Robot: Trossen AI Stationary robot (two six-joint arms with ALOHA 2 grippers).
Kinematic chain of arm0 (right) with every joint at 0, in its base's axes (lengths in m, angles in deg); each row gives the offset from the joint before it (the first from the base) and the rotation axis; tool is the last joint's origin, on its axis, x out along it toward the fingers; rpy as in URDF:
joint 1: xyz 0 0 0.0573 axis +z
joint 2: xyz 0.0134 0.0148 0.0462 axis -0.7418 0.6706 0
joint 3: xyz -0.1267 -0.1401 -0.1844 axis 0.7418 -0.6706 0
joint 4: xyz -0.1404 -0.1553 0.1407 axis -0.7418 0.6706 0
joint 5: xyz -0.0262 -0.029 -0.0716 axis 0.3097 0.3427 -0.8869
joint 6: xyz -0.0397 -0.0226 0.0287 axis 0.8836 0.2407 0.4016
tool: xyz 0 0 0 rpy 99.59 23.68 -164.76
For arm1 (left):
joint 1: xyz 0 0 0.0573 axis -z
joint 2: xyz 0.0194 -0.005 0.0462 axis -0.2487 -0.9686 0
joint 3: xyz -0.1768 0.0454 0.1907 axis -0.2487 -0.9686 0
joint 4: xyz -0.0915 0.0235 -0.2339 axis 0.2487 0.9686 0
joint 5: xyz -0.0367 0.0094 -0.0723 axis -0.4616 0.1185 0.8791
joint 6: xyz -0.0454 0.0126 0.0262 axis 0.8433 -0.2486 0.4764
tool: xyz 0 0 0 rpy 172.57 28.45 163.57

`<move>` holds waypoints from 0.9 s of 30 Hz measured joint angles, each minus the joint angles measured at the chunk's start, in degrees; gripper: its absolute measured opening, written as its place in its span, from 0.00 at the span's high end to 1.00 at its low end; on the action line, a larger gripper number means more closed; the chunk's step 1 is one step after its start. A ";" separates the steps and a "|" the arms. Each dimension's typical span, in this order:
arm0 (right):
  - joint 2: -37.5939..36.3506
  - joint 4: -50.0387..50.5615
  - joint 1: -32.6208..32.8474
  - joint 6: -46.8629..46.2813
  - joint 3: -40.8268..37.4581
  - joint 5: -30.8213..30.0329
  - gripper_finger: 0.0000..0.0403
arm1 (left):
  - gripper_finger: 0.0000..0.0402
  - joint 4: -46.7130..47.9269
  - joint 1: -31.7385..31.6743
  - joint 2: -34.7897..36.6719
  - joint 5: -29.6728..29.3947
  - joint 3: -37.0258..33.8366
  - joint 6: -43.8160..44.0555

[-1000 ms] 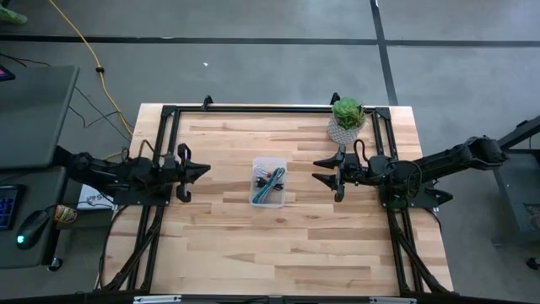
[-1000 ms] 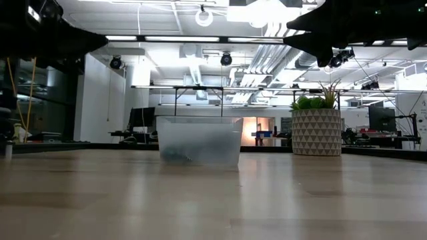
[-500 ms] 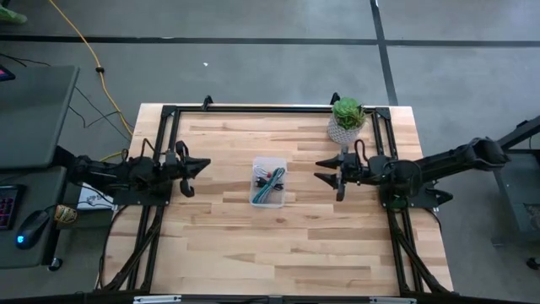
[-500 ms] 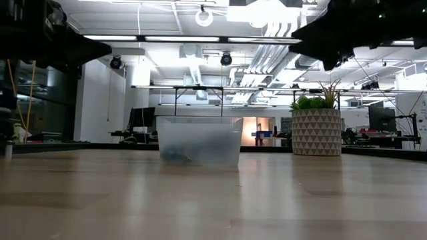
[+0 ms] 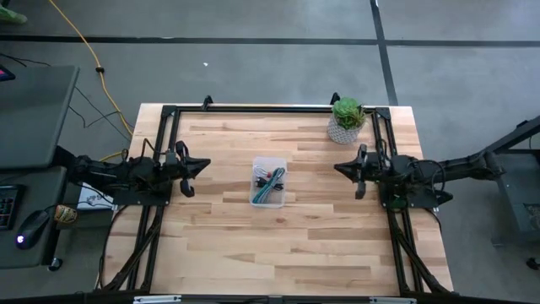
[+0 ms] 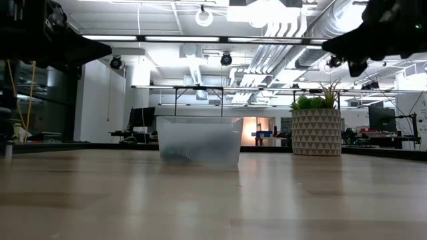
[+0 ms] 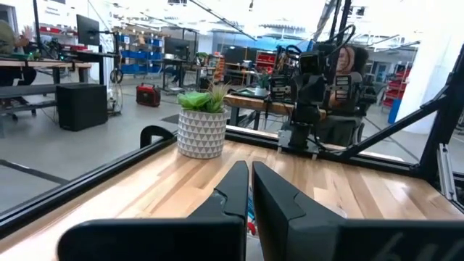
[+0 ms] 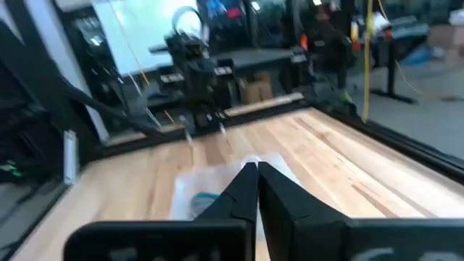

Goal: Pick and place USB-C Cables
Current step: Return to Home Position

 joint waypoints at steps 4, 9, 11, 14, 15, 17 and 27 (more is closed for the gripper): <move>-8.07 -1.10 0.00 0.71 -3.98 2.51 0.98 | 0.99 0.00 0.00 0.00 -0.02 0.00 0.01; -16.84 1.37 0.02 1.04 -7.35 4.75 0.99 | 0.99 0.00 0.00 0.00 -0.04 0.00 0.02; -19.89 3.04 0.02 0.71 -8.37 4.75 1.00 | 0.99 0.02 0.00 0.00 -0.07 0.00 0.01; -19.85 5.04 0.02 0.09 -8.36 4.59 1.00 | 0.99 0.02 0.00 0.00 -0.16 0.02 0.02; -19.63 4.96 0.02 -0.18 -8.36 4.60 1.00 | 0.99 -0.01 0.00 0.00 -0.18 0.03 0.01; -19.81 5.36 0.02 0.06 -8.36 4.63 1.00 | 0.99 0.02 0.00 -0.07 -0.18 0.04 0.02; -19.60 7.59 0.00 12.02 -8.36 4.68 1.00 | 0.99 0.13 0.02 -0.07 -0.17 0.04 0.02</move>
